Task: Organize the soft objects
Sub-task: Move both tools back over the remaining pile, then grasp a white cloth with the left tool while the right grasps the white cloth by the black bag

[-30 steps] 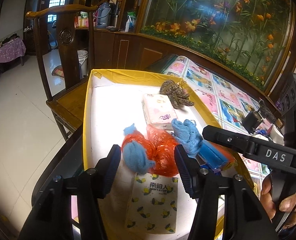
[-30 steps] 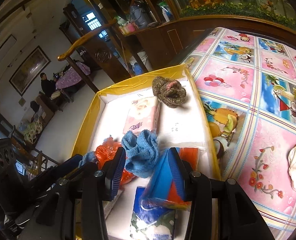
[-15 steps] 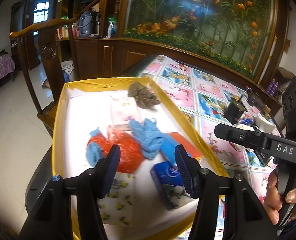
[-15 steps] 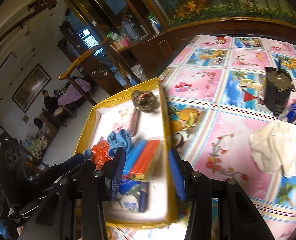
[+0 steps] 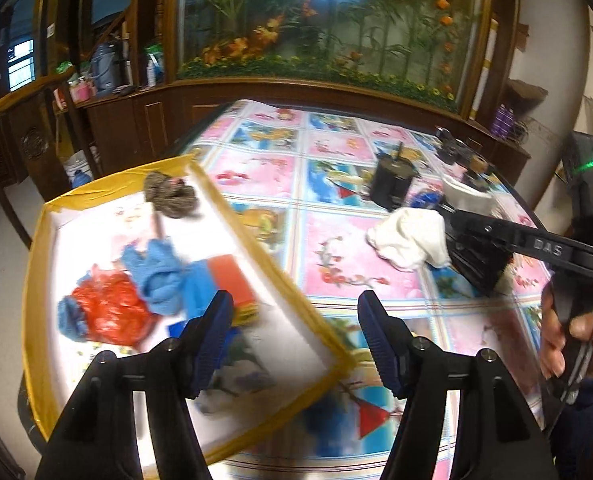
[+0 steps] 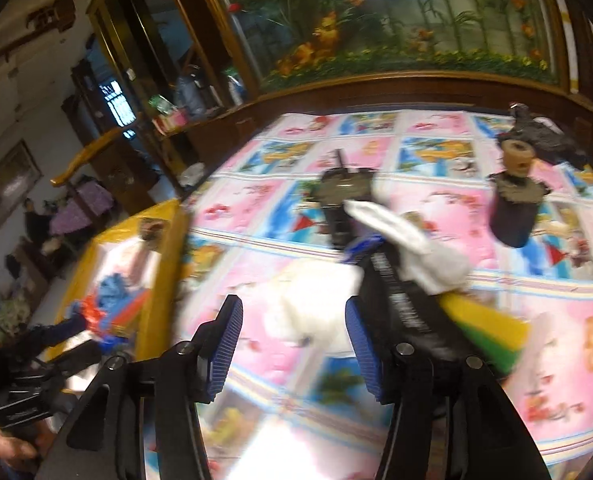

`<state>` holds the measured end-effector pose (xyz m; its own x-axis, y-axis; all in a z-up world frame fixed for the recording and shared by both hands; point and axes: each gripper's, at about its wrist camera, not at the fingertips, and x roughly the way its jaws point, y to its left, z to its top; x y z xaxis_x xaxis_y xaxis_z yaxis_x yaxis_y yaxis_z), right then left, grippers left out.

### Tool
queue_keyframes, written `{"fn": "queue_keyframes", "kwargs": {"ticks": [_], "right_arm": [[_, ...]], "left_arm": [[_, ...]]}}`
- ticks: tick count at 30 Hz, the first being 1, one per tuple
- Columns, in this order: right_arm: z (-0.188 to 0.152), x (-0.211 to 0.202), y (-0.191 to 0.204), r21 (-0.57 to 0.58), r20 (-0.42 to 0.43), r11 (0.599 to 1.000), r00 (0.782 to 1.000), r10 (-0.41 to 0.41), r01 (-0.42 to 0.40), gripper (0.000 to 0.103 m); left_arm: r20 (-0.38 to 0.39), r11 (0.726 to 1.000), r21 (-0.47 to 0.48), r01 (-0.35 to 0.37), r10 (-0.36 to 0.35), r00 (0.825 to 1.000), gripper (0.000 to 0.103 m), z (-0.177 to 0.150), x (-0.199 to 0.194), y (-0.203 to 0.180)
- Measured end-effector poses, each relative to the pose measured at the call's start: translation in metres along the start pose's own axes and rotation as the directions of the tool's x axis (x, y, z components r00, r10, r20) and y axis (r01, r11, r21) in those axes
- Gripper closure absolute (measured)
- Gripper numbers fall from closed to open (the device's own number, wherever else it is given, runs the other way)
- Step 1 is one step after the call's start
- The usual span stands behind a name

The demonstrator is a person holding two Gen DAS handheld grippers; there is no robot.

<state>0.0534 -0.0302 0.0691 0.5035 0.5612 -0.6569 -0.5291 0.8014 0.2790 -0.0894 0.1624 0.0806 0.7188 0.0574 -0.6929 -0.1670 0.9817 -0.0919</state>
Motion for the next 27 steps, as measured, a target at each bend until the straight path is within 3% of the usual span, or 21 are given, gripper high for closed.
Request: {"fn": "queue_keyframes", "kwargs": {"ticks": [4, 8, 10, 15, 17, 22, 27], "right_arm": [[0.000, 0.009, -0.015, -0.068, -0.017, 0.990, 0.992, -0.129, 0.127, 0.045], [0.000, 0.031, -0.020, -0.160, -0.061, 0.959, 0.967, -0.246, 0.234, 0.045], [-0.001, 0.039, -0.024, -0.186, -0.081, 0.951, 0.960, -0.268, 0.249, 0.045], [-0.010, 0.046, -0.026, -0.184, -0.135, 0.964, 0.967, -0.219, 0.192, 0.055], [-0.014, 0.045, -0.024, -0.170, -0.167, 0.976, 0.973, -0.161, 0.133, 0.066], [-0.022, 0.039, -0.020, -0.134, -0.211, 0.991, 0.976, -0.051, 0.023, 0.073], [-0.020, 0.030, -0.030, -0.070, -0.187, 0.996, 0.980, -0.062, 0.049, 0.075]], "left_arm": [[-0.027, 0.998, 0.045, 0.036, -0.034, 0.999, 0.039, -0.005, 0.010, -0.024], [-0.048, 0.995, 0.082, 0.055, -0.051, 0.998, 0.039, -0.008, 0.015, -0.039], [-0.055, 0.993, 0.098, 0.065, -0.060, 0.997, 0.038, -0.008, 0.017, -0.042], [-0.081, 0.990, 0.086, 0.113, -0.106, 0.991, 0.030, 0.003, 0.024, -0.046], [-0.108, 0.988, 0.072, 0.137, -0.129, 0.986, 0.029, 0.011, 0.030, -0.048], [-0.142, 0.986, 0.087, 0.144, -0.131, 0.981, 0.022, 0.028, 0.046, -0.067], [-0.183, 0.987, 0.094, 0.128, -0.110, 0.977, 0.020, 0.042, 0.076, -0.085]]}}
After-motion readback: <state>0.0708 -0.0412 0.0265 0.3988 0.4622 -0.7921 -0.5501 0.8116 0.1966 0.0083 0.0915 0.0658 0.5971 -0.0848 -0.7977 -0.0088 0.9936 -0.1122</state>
